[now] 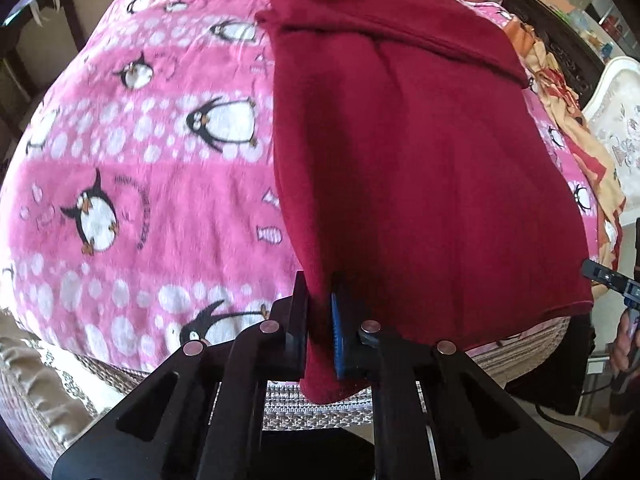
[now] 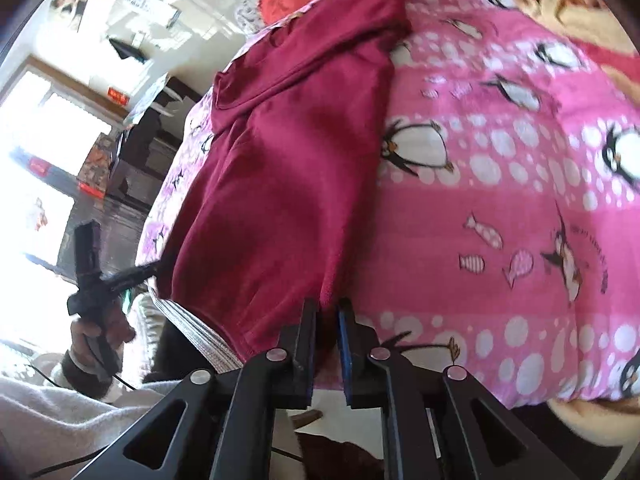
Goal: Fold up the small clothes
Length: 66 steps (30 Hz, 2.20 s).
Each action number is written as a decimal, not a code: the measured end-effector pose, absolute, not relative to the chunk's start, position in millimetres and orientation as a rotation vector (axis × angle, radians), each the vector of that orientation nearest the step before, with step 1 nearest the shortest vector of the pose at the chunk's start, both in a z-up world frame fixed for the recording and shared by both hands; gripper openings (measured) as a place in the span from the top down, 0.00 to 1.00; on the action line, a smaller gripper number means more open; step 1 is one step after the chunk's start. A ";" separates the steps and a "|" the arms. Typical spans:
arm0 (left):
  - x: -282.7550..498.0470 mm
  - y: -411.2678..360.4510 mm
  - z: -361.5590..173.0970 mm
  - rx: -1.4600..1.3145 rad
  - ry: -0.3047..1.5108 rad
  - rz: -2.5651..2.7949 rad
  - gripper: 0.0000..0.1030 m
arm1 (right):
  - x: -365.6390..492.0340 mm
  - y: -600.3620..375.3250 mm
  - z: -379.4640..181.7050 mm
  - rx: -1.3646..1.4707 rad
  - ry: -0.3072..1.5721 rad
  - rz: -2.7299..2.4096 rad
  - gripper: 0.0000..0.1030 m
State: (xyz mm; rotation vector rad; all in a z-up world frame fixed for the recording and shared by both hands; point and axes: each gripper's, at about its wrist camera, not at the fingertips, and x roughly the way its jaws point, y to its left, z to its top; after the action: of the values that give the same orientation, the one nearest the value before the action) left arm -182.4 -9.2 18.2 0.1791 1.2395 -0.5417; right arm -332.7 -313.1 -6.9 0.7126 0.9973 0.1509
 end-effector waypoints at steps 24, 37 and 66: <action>-138.6 -36.0 60.5 -0.013 1.196 -0.674 0.92 | -277.7 -333.9 46.1 0.778 0.753 0.377 0.89; 39.1 -107.0 109.6 -0.046 0.955 -0.580 0.92 | -108.5 -430.6 77.8 0.829 0.585 0.251 0.89; 80.1 -150.8 109.4 0.115 0.874 -0.551 0.30 | -30.2 -414.8 104.4 0.457 0.664 0.058 0.65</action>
State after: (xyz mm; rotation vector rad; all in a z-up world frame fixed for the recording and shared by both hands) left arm 80.1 -150.8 109.4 0.1146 0.8745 -0.5512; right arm -30.2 -414.8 104.4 0.4566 0.6639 0.0575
